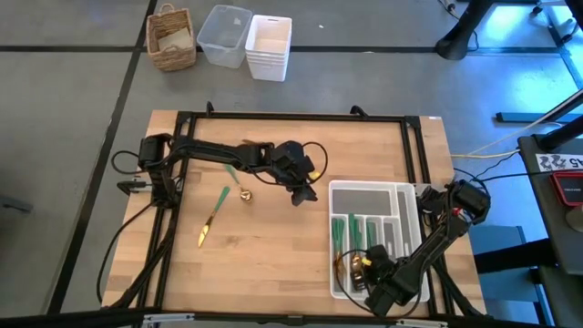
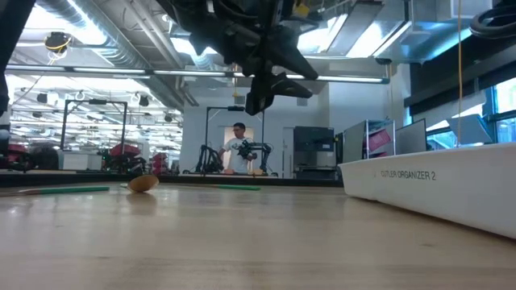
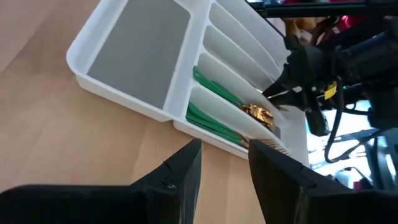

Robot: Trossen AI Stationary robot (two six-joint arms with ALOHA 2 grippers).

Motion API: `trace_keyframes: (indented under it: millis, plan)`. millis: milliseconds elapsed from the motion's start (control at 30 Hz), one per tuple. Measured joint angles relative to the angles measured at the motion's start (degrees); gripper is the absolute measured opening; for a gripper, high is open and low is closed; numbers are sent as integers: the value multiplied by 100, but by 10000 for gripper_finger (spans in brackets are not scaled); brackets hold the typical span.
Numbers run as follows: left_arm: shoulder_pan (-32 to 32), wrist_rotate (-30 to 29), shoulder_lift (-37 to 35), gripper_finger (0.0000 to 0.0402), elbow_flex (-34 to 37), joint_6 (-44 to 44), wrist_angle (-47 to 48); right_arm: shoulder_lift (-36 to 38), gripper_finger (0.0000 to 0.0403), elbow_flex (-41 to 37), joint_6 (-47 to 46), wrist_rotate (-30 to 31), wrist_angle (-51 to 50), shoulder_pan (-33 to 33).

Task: Sort silverware
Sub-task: Put the green table in the white silverware tray, then put the green spoon in the white silverware tray

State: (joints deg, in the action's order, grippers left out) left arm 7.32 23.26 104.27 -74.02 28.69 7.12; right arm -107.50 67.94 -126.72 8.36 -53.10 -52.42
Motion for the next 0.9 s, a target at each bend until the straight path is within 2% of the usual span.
trace_keyframes:
  millis: [267,500,633,900]
  plan:
    - [292,468,0,127,0,7,-7,700,40,0,-55,87,-564,-4]
    - [797,1252,0,127,0,43,-1,1377,37,2,-43,1515,-1486,-4]
    - [1230,1446,0,127,2,-74,22,1485,37,2,-31,1944,-1958,85]
    - [2118,1388,0,127,2,-1898,1226,1803,37,2,672,2907,-2134,525]
